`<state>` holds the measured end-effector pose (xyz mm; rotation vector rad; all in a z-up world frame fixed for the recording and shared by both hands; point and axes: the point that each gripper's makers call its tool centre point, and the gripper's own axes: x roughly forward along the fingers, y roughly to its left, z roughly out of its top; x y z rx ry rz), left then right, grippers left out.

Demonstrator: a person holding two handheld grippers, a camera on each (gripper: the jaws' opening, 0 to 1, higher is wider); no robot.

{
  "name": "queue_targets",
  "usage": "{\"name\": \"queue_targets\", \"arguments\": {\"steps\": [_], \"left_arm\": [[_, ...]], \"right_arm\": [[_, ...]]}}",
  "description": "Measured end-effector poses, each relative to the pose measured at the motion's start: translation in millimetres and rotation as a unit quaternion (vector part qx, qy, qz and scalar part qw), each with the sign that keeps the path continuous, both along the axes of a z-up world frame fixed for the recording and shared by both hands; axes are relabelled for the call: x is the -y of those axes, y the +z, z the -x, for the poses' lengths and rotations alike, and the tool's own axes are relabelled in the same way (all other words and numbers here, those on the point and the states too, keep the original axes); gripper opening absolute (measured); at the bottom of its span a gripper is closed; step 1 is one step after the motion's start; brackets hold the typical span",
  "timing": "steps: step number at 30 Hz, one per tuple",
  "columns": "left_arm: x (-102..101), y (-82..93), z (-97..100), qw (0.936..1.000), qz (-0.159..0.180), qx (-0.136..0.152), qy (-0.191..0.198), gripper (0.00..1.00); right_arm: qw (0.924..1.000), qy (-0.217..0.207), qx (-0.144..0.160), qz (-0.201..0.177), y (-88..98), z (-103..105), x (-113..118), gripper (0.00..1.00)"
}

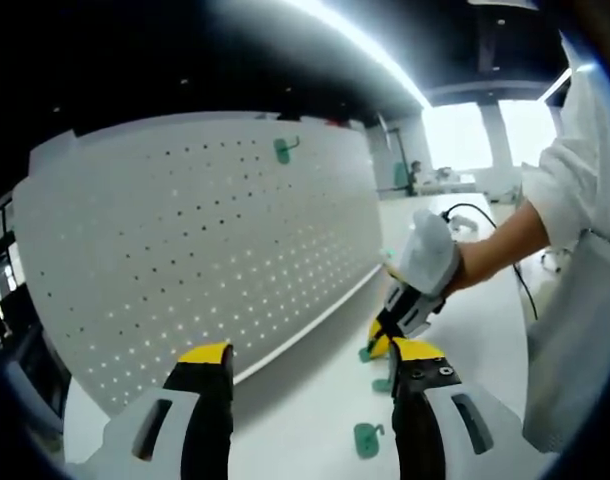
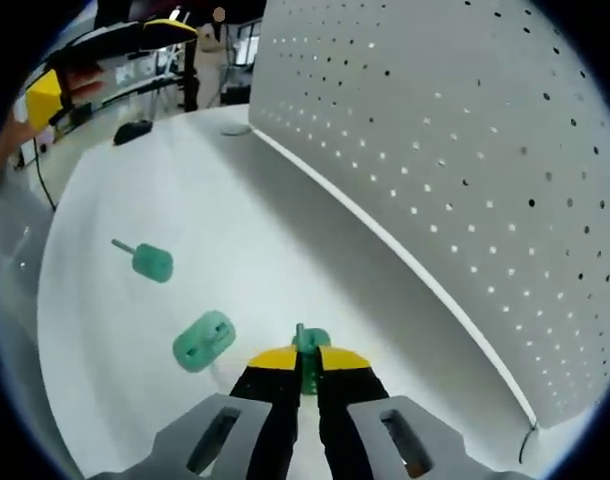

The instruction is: Insert the hook assembly into the mounting plate slot until the hook locks in place.

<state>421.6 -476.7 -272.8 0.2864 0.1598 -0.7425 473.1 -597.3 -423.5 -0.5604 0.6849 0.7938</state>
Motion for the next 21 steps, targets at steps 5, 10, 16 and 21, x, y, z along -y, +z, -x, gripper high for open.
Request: {"name": "queue_targets", "arguments": {"steps": [5,10,16,21], "left_arm": [[0.9,-1.0,0.7,1.0,0.0,-0.001,-0.002,0.65],[1.0,-1.3,1.1,1.0,-0.001,-0.002,-0.002,0.64],[0.8,-1.0,1.1,1.0,0.0,-0.002,-0.002,0.64],[2.0,-1.6,2.1,1.0,-0.002,-0.002,-0.004,0.64]], "right_arm": [[1.0,-0.002,0.002,0.001,-0.8,-0.6,2.2,0.01],[1.0,-0.005,0.001,-0.004,-0.7,-0.3,3.1,0.01],[0.9997,-0.012,0.012,-0.015,6.0,-1.7,5.2,0.01],[0.9991,-0.02,0.025,-0.029,16.9,-3.7,7.7,0.01]]}}
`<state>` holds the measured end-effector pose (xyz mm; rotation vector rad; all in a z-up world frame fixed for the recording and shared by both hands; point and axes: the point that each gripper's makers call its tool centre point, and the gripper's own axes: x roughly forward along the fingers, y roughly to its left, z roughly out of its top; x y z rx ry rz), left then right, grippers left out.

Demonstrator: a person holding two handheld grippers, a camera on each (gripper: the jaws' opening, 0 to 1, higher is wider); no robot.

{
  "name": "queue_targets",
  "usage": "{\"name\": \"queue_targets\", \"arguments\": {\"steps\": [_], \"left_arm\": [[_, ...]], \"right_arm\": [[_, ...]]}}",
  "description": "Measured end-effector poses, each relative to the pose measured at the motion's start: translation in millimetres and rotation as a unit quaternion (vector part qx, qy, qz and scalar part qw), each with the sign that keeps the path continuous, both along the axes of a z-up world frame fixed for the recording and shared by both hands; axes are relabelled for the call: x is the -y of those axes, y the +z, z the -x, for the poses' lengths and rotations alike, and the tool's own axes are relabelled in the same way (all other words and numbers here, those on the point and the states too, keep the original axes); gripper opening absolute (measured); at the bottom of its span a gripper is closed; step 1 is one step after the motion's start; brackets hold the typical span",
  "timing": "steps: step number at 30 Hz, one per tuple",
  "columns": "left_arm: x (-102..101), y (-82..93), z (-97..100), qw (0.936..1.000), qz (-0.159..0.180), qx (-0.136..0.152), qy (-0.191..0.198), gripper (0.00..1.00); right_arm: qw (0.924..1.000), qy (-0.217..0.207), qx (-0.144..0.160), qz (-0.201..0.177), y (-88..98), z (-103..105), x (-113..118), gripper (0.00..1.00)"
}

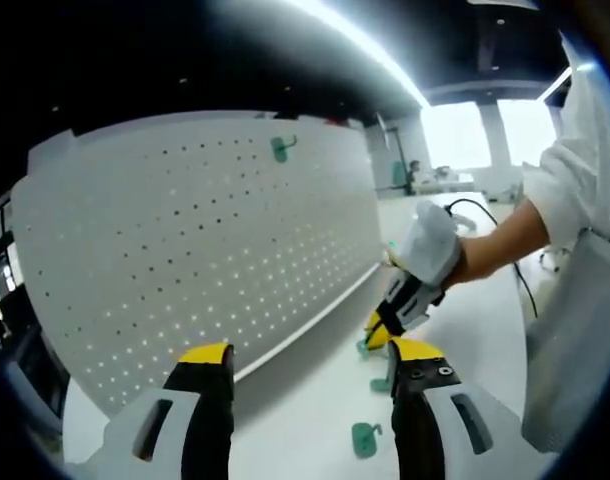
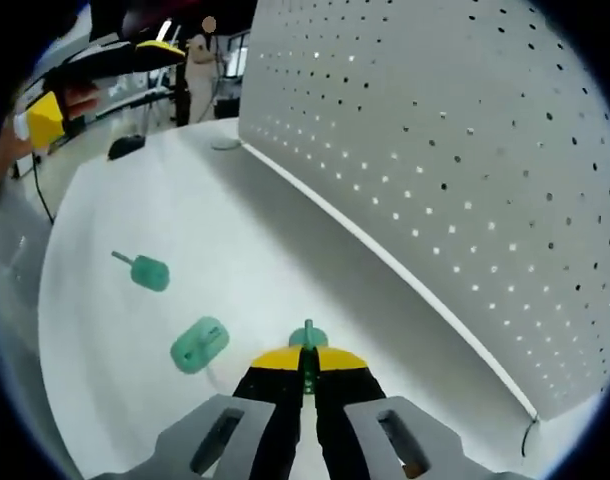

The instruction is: Insert the hook assembly into the mounting plate slot until the hook locks in place.

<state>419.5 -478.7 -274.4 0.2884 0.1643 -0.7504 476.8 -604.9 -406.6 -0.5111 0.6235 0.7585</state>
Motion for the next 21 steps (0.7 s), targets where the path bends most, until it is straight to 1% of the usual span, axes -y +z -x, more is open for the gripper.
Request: {"name": "queue_targets", "arguments": {"steps": [3,10,17,19,21], "left_arm": [[0.9,-0.6,0.3,1.0,0.0,-0.001,-0.001,0.64],[3.3,-1.8,1.4,1.0,-0.003,-0.001,-0.005,0.64],[4.7,-1.2,2.6,1.0,-0.001,-0.001,-0.007,0.63],[5.4,-1.3,2.8,1.0,-0.002,-0.001,-0.008,0.63],[6.1,-1.6,2.8,1.0,-0.002,-0.002,-0.01,0.63]], "right_arm": [[0.9999,-0.004,0.008,-0.007,7.8,-0.6,1.7,0.01],[0.9989,-0.008,0.037,-0.027,33.2,-0.2,3.9,0.01],[0.9956,-0.013,0.071,-0.06,62.8,1.1,1.5,0.01],[0.9949,-0.011,0.078,-0.063,68.7,2.1,0.2,0.01],[0.9931,-0.01,0.091,-0.074,80.5,3.3,-2.1,0.01]]}}
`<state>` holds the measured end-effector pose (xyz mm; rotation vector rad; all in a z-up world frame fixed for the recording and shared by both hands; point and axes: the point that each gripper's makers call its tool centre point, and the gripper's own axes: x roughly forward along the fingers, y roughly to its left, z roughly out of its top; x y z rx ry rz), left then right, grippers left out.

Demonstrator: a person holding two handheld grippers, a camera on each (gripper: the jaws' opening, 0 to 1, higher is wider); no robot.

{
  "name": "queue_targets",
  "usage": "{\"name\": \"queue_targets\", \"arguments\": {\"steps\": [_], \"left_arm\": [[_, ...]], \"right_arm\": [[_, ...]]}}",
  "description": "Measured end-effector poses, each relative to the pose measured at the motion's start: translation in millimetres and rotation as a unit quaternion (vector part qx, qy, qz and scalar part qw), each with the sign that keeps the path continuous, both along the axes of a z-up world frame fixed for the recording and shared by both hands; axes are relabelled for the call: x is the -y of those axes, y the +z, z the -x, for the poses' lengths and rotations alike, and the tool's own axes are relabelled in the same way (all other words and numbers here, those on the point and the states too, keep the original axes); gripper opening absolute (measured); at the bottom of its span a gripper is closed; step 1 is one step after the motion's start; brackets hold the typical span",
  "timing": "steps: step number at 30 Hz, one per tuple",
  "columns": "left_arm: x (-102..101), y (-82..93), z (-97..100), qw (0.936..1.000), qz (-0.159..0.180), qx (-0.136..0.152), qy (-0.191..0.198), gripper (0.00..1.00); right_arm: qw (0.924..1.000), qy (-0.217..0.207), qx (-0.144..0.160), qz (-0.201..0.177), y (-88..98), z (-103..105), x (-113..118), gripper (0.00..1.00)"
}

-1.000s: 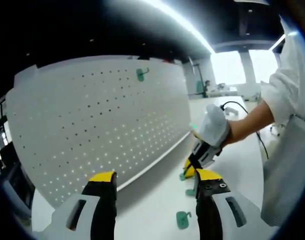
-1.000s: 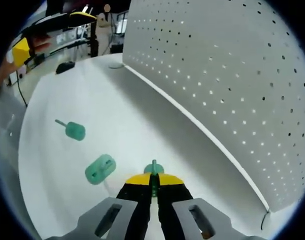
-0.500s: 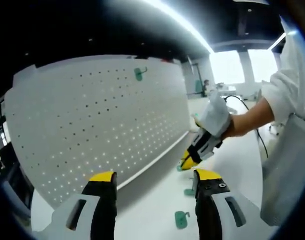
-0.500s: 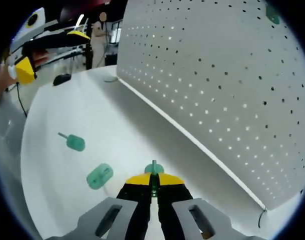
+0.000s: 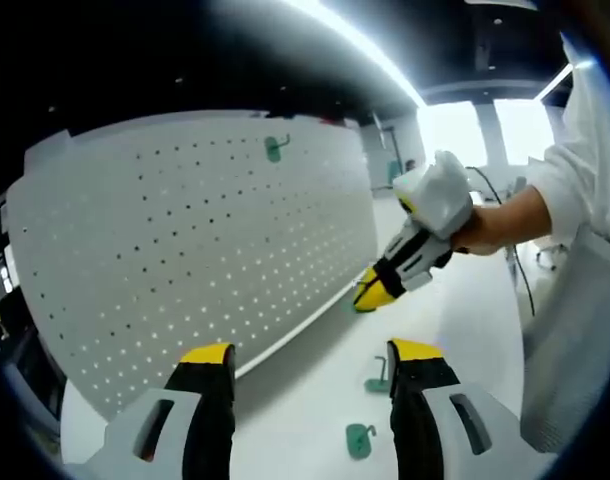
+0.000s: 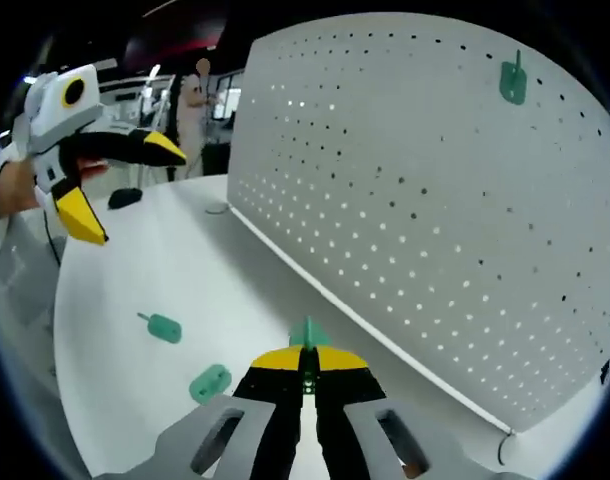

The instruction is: Insert the hook assembly into the mounting plate slot until the hook locks in place.

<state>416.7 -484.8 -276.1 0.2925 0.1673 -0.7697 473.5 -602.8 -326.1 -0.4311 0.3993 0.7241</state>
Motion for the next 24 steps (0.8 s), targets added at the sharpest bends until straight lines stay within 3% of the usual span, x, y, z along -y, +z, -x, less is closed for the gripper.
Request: {"name": "queue_targets", "arguments": {"steps": [15,24], "left_arm": [[6.9,0.7,4.4,0.9999,0.001,0.003,-0.015,0.62],[7.2,-2.4,6.3,0.9999,-0.002,-0.001,-0.017,0.62]], "right_arm": [[0.9972,0.03,0.062,-0.03,57.9,19.2,-13.7,0.01],[0.9931,0.012,0.104,-0.053,86.8,13.9,-7.1,0.01]]}}
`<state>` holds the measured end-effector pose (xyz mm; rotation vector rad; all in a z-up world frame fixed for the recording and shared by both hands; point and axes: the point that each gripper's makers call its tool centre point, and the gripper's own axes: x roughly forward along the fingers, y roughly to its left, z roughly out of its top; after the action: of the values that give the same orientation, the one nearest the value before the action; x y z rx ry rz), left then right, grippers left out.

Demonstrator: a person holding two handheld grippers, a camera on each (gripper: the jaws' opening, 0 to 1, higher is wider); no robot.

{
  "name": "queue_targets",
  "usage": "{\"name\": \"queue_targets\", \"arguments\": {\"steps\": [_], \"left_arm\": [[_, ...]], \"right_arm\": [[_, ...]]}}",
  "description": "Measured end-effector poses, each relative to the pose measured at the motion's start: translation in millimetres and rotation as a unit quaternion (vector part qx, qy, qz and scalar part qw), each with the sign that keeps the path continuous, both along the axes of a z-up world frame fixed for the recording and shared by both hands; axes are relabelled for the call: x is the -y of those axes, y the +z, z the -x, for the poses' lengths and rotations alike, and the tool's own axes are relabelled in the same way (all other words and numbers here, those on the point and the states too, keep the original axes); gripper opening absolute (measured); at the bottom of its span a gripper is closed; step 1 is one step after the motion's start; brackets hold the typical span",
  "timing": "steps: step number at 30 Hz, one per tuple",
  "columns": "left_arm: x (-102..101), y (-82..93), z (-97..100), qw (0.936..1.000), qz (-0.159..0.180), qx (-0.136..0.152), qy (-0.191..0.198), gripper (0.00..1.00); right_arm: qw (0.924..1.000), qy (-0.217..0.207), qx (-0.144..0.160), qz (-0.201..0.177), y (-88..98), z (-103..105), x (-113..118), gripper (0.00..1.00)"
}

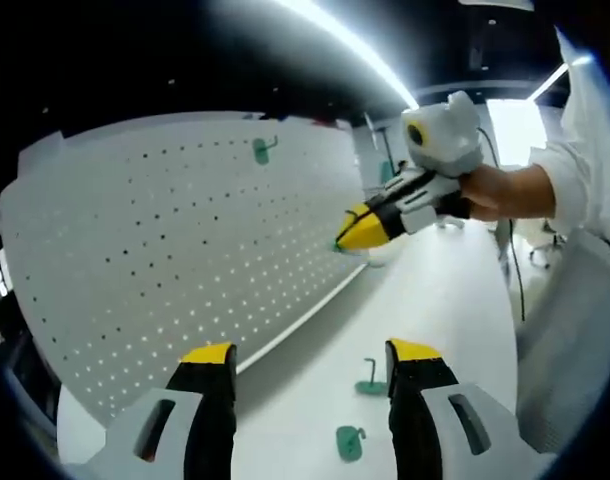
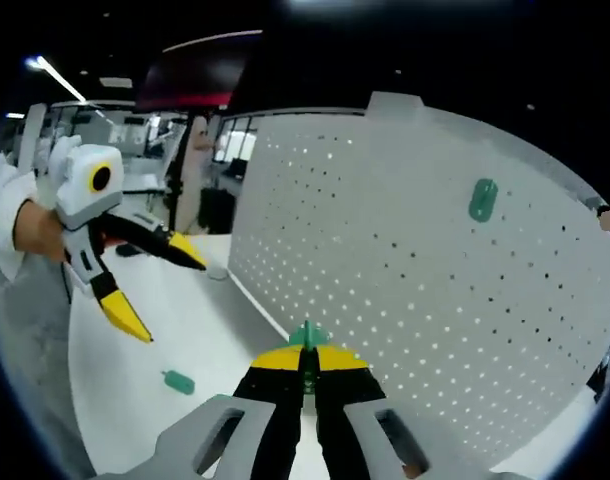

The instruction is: Insert the hook assembly into the mounting plate slot until the hook locks in place.

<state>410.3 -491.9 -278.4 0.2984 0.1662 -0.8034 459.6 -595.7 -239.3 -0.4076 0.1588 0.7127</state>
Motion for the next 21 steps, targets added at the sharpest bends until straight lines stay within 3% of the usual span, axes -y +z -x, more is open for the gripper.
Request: {"name": "queue_targets", "arguments": {"steps": [12,21], "left_arm": [[2.9,1.4,3.1,1.0,0.001,0.001,-0.003,0.61],[3.2,1.3,2.7,1.0,0.002,0.001,-0.004,0.61]], "right_arm": [[0.9961,-0.057,0.057,-0.035,51.8,-25.1,35.0,0.01],[0.9883,-0.103,0.091,-0.066,82.5,-40.6,64.4,0.01]]}}
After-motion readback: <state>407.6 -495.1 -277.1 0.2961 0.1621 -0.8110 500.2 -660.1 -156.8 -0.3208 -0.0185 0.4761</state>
